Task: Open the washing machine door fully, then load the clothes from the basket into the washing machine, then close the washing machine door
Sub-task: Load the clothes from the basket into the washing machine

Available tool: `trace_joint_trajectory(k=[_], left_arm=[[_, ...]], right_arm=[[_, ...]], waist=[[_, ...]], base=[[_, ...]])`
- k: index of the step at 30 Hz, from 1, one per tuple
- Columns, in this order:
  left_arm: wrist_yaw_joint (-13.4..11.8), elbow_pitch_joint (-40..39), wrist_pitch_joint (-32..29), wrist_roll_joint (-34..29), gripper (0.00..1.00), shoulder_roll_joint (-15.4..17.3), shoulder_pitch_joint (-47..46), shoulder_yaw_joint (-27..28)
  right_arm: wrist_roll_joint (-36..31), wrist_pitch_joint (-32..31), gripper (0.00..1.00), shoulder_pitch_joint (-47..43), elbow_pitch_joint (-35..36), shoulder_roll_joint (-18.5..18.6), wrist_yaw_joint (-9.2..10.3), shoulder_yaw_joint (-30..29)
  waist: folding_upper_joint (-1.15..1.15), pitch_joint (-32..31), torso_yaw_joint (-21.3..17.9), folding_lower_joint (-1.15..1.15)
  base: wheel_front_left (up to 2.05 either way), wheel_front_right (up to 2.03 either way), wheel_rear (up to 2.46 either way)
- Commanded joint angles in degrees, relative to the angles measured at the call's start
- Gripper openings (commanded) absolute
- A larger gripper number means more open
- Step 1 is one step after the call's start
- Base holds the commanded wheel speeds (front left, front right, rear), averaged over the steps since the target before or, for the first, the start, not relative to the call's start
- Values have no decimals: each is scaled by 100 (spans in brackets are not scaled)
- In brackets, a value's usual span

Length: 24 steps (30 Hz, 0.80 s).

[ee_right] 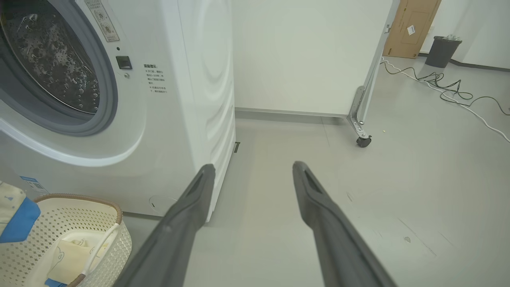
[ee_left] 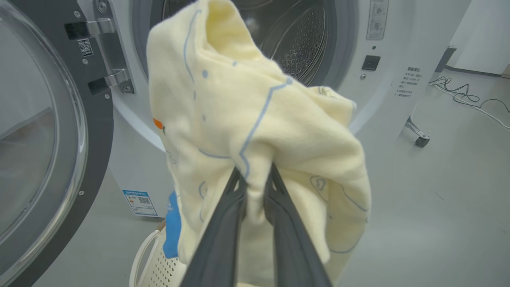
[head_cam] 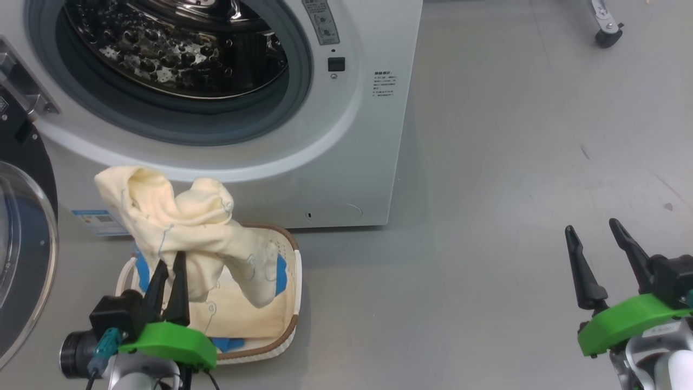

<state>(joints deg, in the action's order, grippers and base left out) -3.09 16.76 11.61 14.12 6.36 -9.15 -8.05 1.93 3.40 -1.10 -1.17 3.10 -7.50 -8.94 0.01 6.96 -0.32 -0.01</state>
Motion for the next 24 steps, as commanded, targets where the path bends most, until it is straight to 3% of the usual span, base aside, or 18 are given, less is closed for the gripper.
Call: trace_joint_trajectory(k=[1,24], left_arm=[[-47,-288,-26,-55,0,168,-82,153],[-158,-476,-255,36,0,189,36,14]], right_arm=[[-13,-2,100,71,201,50,1,126],[30,-39,100,-12,214,-12,1,177]], waist=[[-1,-58,3,1],[-1,-58,83,1]], base=[[0,0,0],[0,0,0]])
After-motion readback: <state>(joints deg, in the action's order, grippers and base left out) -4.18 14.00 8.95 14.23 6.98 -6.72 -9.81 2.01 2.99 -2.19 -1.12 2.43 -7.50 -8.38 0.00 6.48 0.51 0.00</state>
